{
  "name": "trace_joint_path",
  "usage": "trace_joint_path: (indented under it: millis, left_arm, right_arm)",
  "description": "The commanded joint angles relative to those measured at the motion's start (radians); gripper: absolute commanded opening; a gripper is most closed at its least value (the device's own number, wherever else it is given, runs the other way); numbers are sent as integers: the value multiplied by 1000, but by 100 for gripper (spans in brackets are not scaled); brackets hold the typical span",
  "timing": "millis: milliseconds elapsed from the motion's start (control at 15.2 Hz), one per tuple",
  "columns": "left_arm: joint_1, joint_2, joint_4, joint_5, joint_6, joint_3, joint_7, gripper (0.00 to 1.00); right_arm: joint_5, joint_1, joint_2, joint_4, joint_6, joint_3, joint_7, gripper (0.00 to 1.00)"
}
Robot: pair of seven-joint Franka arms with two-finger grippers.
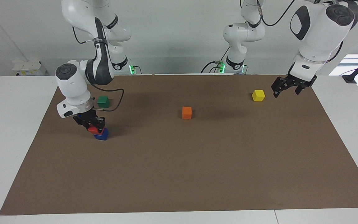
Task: Transfer red block to right arm and stack on blue block
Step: 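Lower the red cube onto the blue cube with the right gripper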
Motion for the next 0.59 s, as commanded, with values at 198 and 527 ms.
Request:
trace_joint_path:
  millis: [198, 527]
  left_arm:
    - [-10, -11, -2, -11, -13, 13, 5, 100]
    - [-10, -10, -2, -11, -13, 13, 5, 100]
  right_arm:
    - [-25, -3, -9, -28, 34, 6, 34, 0]
    - [-25, -3, -2, -47, 63, 6, 33, 0]
